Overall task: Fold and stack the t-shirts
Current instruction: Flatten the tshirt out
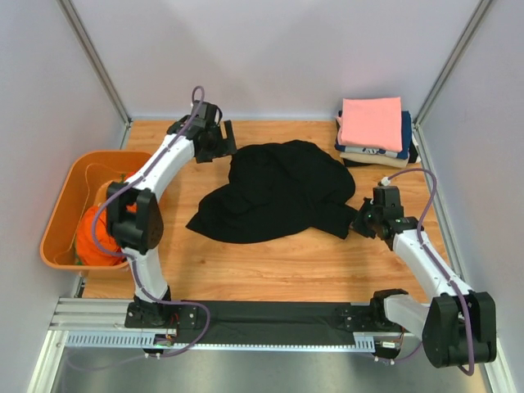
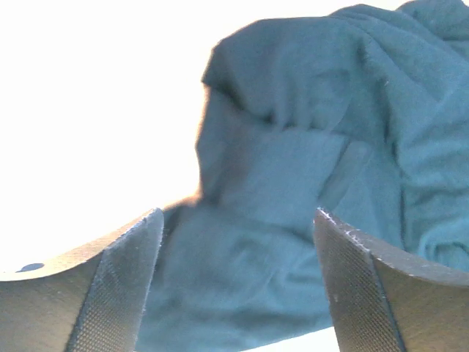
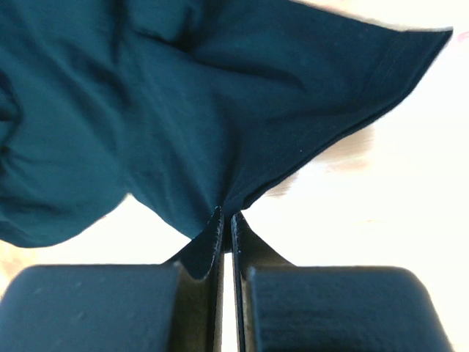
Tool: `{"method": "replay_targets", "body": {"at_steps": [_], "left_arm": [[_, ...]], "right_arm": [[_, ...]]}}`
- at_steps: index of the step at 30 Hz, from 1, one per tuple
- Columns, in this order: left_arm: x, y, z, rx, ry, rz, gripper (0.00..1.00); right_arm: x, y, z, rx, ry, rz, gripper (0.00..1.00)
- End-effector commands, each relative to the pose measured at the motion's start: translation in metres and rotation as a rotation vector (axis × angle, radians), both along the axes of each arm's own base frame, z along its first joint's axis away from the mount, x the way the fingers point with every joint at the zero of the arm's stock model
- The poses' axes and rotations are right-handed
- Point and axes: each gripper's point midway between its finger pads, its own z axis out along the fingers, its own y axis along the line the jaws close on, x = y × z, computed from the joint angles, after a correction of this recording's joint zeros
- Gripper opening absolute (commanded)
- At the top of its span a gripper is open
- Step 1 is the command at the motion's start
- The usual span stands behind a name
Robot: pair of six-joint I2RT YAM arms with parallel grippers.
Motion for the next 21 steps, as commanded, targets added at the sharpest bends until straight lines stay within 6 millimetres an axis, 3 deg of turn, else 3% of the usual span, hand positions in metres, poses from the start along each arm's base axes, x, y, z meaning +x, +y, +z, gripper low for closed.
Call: {"method": "replay_targets", "body": {"at_steps": [1,2,3,4,5,6,8,9,11,12,15,21], "left_arm": [[-0.056,0.034,0.028,0.071,0.011,0.073,0.91],[-0.069,0.041,0.028,0.081,0.011,0.097,0.91],[-0.084,0.054,0.045,0.081,-0.03,0.159,0.91],[-0.109,0.063,0.02,0.107,0.034,0.176,0.91],[-0.124,0.068,0.03,0.088,0.008,0.189,0.9],[-0.147,0.073,0.004,0.093,0.075,0.201,0.89],[-0.169,0.077,-0.01,0.083,0.11,0.212,0.87],[-0.19,0.081,-0.025,0.075,0.148,0.227,0.86],[-0.205,0.082,-0.036,0.048,0.154,0.233,0.84],[-0.219,0.082,-0.054,0.044,0.2,0.232,0.84],[-0.226,0.081,-0.075,0.045,0.234,0.219,0.84],[-0.218,0.084,-0.104,0.091,0.275,0.241,0.9]], "right_arm": [[0.004,-0.013,0.012,-0.058,-0.014,-0.053,0.0],[0.005,-0.014,0.01,-0.062,-0.005,-0.051,0.0],[0.005,-0.013,0.011,-0.065,0.001,-0.049,0.0],[0.007,-0.014,0.013,-0.068,-0.002,-0.047,0.0],[0.007,-0.015,0.012,-0.075,0.001,-0.046,0.0],[0.008,-0.015,0.013,-0.075,0.0,-0.05,0.0],[0.009,-0.017,0.017,-0.077,-0.016,-0.059,0.0],[0.009,-0.017,0.017,-0.076,-0.018,-0.061,0.0],[0.008,-0.016,0.02,-0.071,-0.029,-0.06,0.0],[0.008,-0.016,0.02,-0.068,-0.028,-0.059,0.0],[0.004,-0.012,0.017,-0.05,-0.023,-0.045,0.0],[-0.001,-0.01,0.016,-0.039,-0.027,-0.027,0.0]]}}
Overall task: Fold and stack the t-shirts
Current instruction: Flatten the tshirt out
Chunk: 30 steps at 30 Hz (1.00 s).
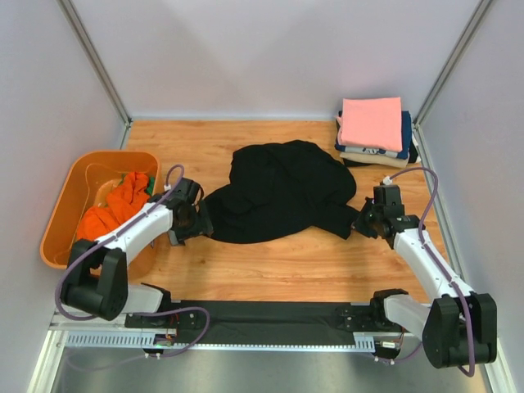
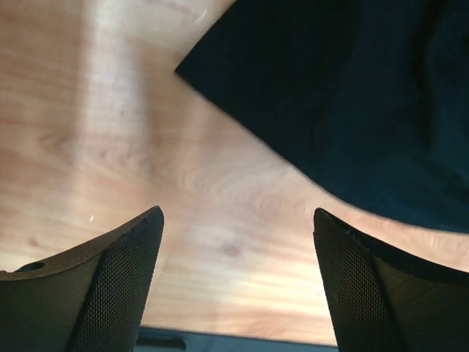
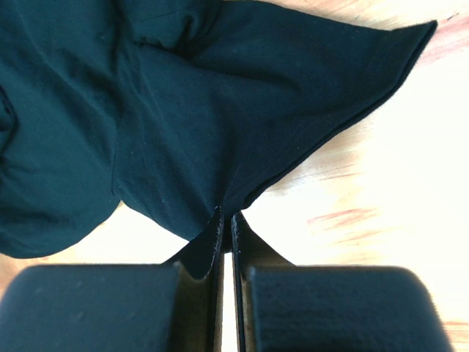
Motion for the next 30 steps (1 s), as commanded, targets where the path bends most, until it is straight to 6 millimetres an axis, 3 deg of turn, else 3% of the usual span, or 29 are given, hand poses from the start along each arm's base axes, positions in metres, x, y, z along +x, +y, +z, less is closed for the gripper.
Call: {"method": "replay_targets", "body": {"at_steps": [1,11,21,27,30], "left_arm": [[0.029,-0.006,-0.001,-0.015,-0.081,0.032,0.9],[0.052,0.001,-0.029,0.05,-0.075,0.107,0.88],[0.067,0.007,-0.033,0.079,-0.122,0.15,0.8],[0.08,0.003,-0.032,0.073,-0.151,0.15,0.54],[0.086,-0.002,-0.031,0.054,-0.16,0.127,0.25]], "right_arm": [[0.0,0.001,0.011,0.009,-0.042,0.013,0.0],[-0.002,0.004,0.008,0.018,-0.052,0.035,0.0],[-0.002,0.003,0.004,0.008,-0.043,0.039,0.0],[0.0,0.003,0.003,0.008,-0.041,0.038,0.0],[0.0,0.003,0.004,0.011,-0.044,0.036,0.0]]}}
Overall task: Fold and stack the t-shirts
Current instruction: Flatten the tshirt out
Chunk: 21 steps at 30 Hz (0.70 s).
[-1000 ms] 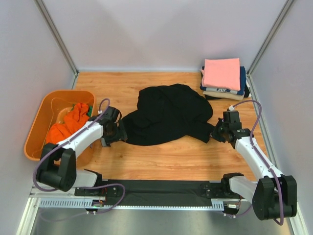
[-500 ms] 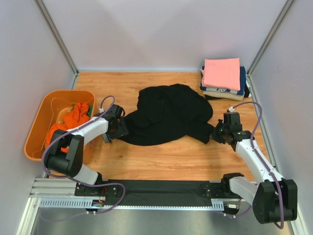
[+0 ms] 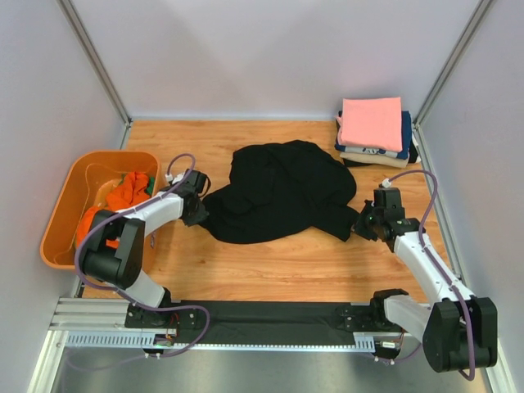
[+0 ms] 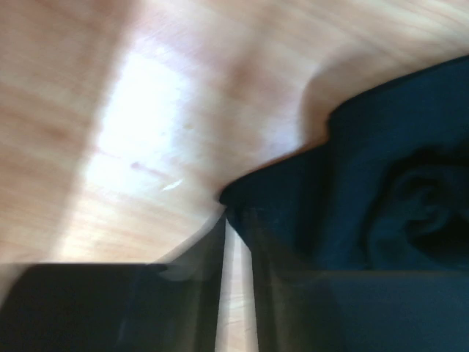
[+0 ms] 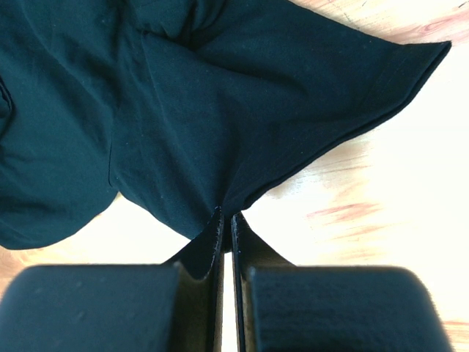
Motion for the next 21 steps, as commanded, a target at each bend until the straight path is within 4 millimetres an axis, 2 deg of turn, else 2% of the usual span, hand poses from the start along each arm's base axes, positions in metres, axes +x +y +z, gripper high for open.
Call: {"method": "replay_targets", "body": {"at_steps": [1,2,3,6,7,9,10,11,12,13,14,15,17,18,20,21], "left_arm": [[0.013,-0.011,-0.004,-0.046,-0.022,-0.019,0.06],[0.015,-0.014,-0.003,-0.053,-0.019,-0.03,0.0],[0.014,-0.015,-0.002,-0.059,-0.013,-0.038,0.0],[0.011,-0.016,0.018,-0.076,-0.044,-0.048,0.0],[0.012,-0.016,0.039,-0.089,-0.096,-0.05,0.0],[0.011,-0.013,0.066,-0.089,-0.153,-0.05,0.0],[0.004,-0.009,0.089,-0.093,-0.195,-0.053,0.0],[0.006,-0.007,0.11,-0.09,-0.242,-0.05,0.0],[-0.003,-0.003,0.123,-0.083,-0.25,-0.05,0.0],[-0.008,0.0,0.151,-0.093,-0.324,-0.054,0.0],[-0.008,0.003,0.178,-0.098,-0.384,-0.05,0.0],[-0.017,0.007,0.19,-0.093,-0.396,-0.05,0.0],[-0.027,0.013,0.234,-0.103,-0.506,-0.048,0.0],[-0.037,0.017,0.24,-0.096,-0.498,-0.046,0.0],[-0.048,0.02,0.268,-0.114,-0.558,-0.048,0.0],[-0.055,0.022,0.274,-0.117,-0.559,-0.047,0.0]], "right_arm": [[0.007,0.002,0.009,0.008,-0.045,0.013,0.0],[0.007,0.002,0.01,0.009,-0.045,0.016,0.0],[0.007,0.002,0.013,0.011,-0.054,0.016,0.0],[0.008,0.001,0.029,0.005,-0.084,0.014,0.0],[0.007,0.0,0.035,0.003,-0.092,0.011,0.0],[0.009,-0.001,0.057,0.003,-0.134,0.006,0.0],[0.009,-0.001,0.071,0.004,-0.169,0.003,0.0],[0.01,-0.002,0.091,0.007,-0.202,0.0,0.0],[0.008,-0.003,0.107,0.006,-0.243,-0.006,0.0],[0.007,-0.004,0.121,0.006,-0.27,-0.008,0.0],[0.004,-0.005,0.145,0.006,-0.307,-0.013,0.0],[-0.001,-0.008,0.164,0.004,-0.354,-0.025,0.0],[-0.01,-0.01,0.187,0.002,-0.391,-0.031,0.0],[-0.015,-0.011,0.217,0.01,-0.465,-0.036,0.0],[-0.027,-0.014,0.237,0.008,-0.494,-0.042,0.0],[-0.033,-0.017,0.262,0.006,-0.552,-0.052,0.0]]}}
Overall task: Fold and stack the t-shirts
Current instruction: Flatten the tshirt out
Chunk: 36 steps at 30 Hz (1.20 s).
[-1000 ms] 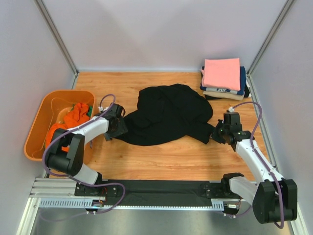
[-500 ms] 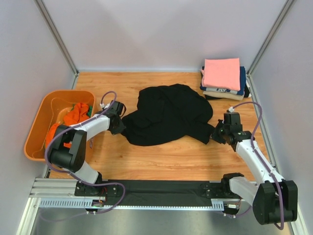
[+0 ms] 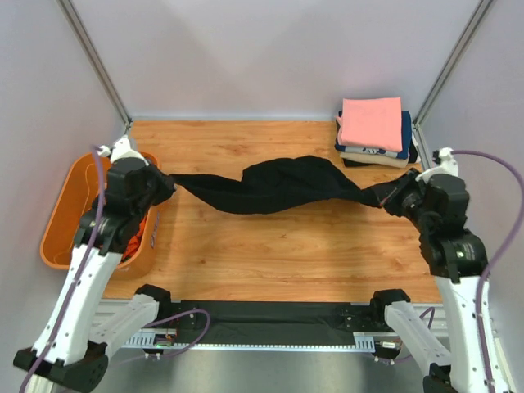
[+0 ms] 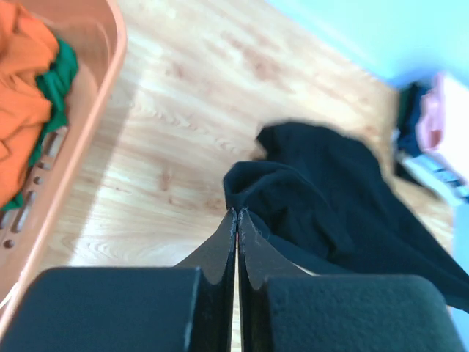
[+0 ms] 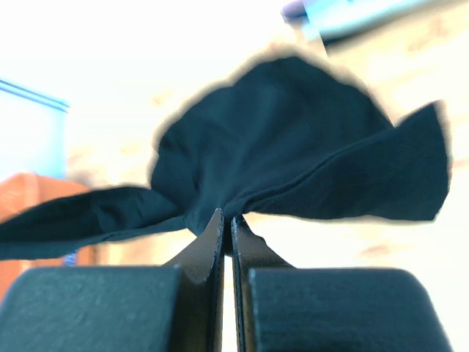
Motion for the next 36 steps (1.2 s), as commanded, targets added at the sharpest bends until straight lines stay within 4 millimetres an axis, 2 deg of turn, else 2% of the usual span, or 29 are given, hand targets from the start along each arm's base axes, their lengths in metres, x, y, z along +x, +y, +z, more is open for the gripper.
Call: {"method": "replay_targets", "body": {"at_steps": [1,2,3,4,5,6,7,10,11,13,14,15,16,17,19,21,23,25,26,27,29,30,31,32,33,34,35,36], "left_arm": [[-0.035,0.016,0.01,0.048,0.038,0.007,0.0],[-0.039,0.017,0.031,0.032,-0.011,0.007,0.0],[-0.046,0.02,0.04,0.027,-0.029,0.01,0.0],[-0.055,0.023,0.055,0.017,-0.073,0.009,0.0],[-0.062,0.023,0.082,-0.003,-0.142,-0.004,0.0],[-0.067,0.023,0.097,-0.012,-0.185,-0.017,0.0],[-0.08,0.026,0.126,-0.025,-0.268,-0.031,0.0],[-0.104,0.028,0.169,-0.041,-0.396,-0.073,0.0],[-0.119,0.03,0.194,-0.056,-0.468,-0.087,0.0],[-0.134,0.033,0.216,-0.046,-0.539,-0.107,0.0],[-0.15,0.036,0.237,-0.053,-0.604,-0.119,0.0],[-0.158,0.036,0.245,-0.051,-0.629,-0.132,0.0],[-0.169,0.038,0.262,-0.046,-0.68,-0.144,0.0],[-0.174,0.035,0.269,-0.046,-0.697,-0.173,0.0],[-0.179,0.032,0.286,-0.04,-0.737,-0.199,0.0],[-0.175,0.037,0.29,-0.033,-0.722,-0.168,0.0],[-0.161,0.043,0.294,-0.006,-0.7,-0.116,0.0],[-0.133,0.041,0.287,0.018,-0.633,-0.089,0.0],[-0.122,0.041,0.282,0.025,-0.601,-0.067,0.0],[-0.099,0.035,0.27,0.031,-0.534,-0.064,0.0],[-0.067,0.027,0.247,0.051,-0.438,-0.057,0.0],[-0.052,0.024,0.239,0.056,-0.41,-0.051,0.0],[-0.024,0.02,0.216,0.082,-0.325,-0.032,0.0],[-0.007,0.017,0.205,0.088,-0.289,-0.029,0.0],[0.02,0.013,0.183,0.081,-0.217,-0.02,0.0],[0.042,0.017,0.151,0.071,-0.13,-0.017,0.0],[0.066,0.016,0.142,0.058,-0.132,-0.011,0.0],[0.097,0.025,0.108,0.053,-0.055,0.02,0.0]], "right_arm": [[-0.03,-0.012,0.046,-0.028,-0.072,-0.037,0.0],[-0.038,-0.015,0.052,-0.035,-0.07,-0.043,0.0],[-0.043,-0.023,0.061,-0.054,-0.086,-0.082,0.0],[-0.054,-0.028,0.092,-0.059,-0.16,-0.099,0.0],[-0.064,-0.032,0.097,-0.071,-0.159,-0.111,0.0],[-0.072,-0.039,0.112,-0.079,-0.192,-0.14,0.0],[-0.089,-0.043,0.136,-0.087,-0.25,-0.152,0.0],[-0.118,-0.055,0.17,-0.11,-0.343,-0.189,0.0],[-0.139,-0.058,0.192,-0.123,-0.414,-0.192,0.0],[-0.16,-0.063,0.211,-0.138,-0.487,-0.202,0.0],[-0.178,-0.067,0.227,-0.153,-0.555,-0.21,0.0],[-0.187,-0.07,0.236,-0.163,-0.594,-0.22,0.0],[-0.196,-0.073,0.244,-0.175,-0.629,-0.23,0.0],[-0.209,-0.077,0.26,-0.177,-0.692,-0.247,0.0],[-0.212,-0.082,0.275,-0.216,-0.736,-0.269,0.0],[-0.203,-0.081,0.289,-0.243,-0.747,-0.248,0.0],[-0.18,-0.078,0.295,-0.251,-0.727,-0.217,0.0],[-0.15,-0.076,0.291,-0.282,-0.682,-0.206,0.0],[-0.136,-0.073,0.297,-0.286,-0.692,-0.203,0.0],[-0.107,-0.069,0.292,-0.305,-0.65,-0.196,0.0],[-0.062,-0.06,0.285,-0.343,-0.604,-0.176,0.0],[-0.023,-0.05,0.273,-0.365,-0.547,-0.141,0.0],[0.005,-0.044,0.265,-0.384,-0.527,-0.124,0.0],[0.053,-0.033,0.242,-0.408,-0.449,-0.087,0.0],[0.08,-0.021,0.228,-0.414,-0.418,-0.035,0.0],[0.108,-0.013,0.22,-0.419,-0.404,-0.008,0.0],[0.162,0.0,0.178,-0.436,-0.302,0.041,0.0],[0.187,0.013,0.161,-0.426,-0.273,0.1,0.0]]}}
